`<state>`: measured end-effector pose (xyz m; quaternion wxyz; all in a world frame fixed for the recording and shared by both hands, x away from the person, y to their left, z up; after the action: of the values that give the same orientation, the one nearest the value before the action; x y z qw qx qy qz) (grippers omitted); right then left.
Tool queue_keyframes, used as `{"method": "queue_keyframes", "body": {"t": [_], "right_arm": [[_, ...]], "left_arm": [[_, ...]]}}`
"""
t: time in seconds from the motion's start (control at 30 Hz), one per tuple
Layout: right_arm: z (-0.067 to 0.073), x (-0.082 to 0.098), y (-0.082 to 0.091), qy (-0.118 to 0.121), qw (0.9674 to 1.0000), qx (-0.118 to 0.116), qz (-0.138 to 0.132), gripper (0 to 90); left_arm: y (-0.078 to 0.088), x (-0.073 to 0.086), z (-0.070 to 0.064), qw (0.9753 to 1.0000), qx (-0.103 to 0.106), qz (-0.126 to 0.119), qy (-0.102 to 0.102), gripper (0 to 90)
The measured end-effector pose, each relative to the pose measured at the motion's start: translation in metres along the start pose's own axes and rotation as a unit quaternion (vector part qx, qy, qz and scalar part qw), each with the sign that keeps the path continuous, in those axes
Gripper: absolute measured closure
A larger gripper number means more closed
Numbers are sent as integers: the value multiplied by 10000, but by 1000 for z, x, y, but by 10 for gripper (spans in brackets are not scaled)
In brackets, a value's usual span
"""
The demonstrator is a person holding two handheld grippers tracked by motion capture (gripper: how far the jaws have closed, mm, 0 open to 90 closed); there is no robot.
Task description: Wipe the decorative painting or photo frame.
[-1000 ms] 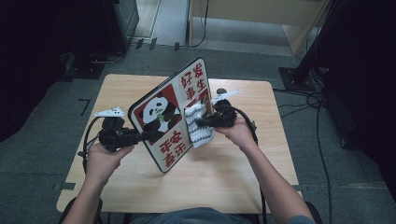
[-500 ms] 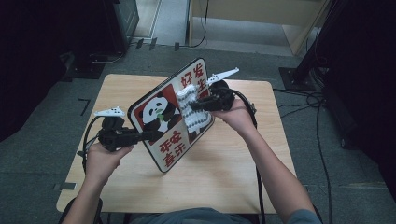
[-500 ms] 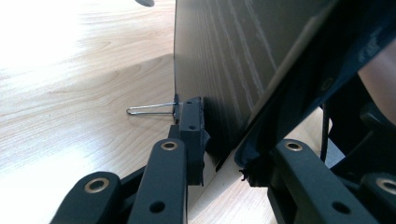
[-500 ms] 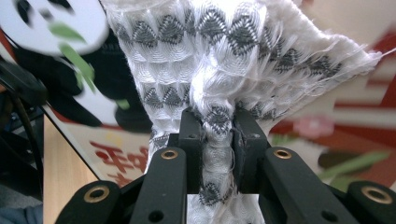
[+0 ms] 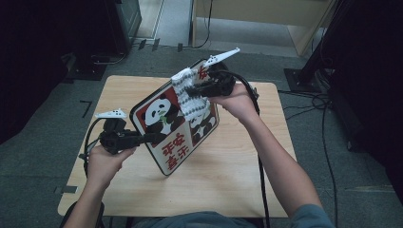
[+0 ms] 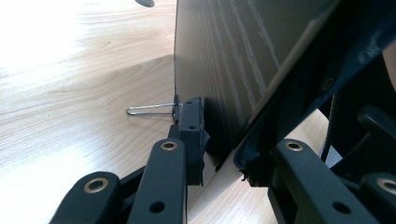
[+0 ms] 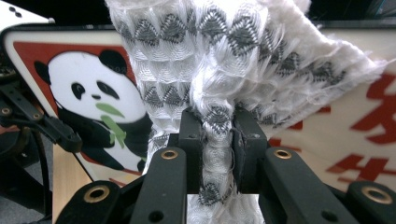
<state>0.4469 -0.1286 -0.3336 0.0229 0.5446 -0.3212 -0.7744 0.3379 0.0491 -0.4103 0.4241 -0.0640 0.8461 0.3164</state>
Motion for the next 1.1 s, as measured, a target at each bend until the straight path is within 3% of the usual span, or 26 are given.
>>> {"method": "queue_keyframes", "body": {"t": [0.27, 0.47, 1.1], "right_arm": [[5, -11, -4, 32, 10000, -12, -19, 776], [5, -8, -9, 83, 10000, 0, 46, 775], [-1, 16, -20, -70, 9998, -104, 150, 773]], "left_arm": [[0, 0, 1, 10000, 15, 16, -18, 742], [0, 0, 1, 10000, 32, 8, -3, 742], [0, 0, 1, 10000, 50, 5, 2, 741]]}}
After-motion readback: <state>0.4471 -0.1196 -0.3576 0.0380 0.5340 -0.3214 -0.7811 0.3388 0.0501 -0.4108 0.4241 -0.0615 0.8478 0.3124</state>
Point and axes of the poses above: each handheld gripper's, and its own axes: y roughly backward along the jaws, x roughly out of its underside, z roughly to its left, the point moved 9 cm from there along -y, roughly forward along the jaws, and after that the axes turned 4 degrees about -z, right-handed, at the moved point
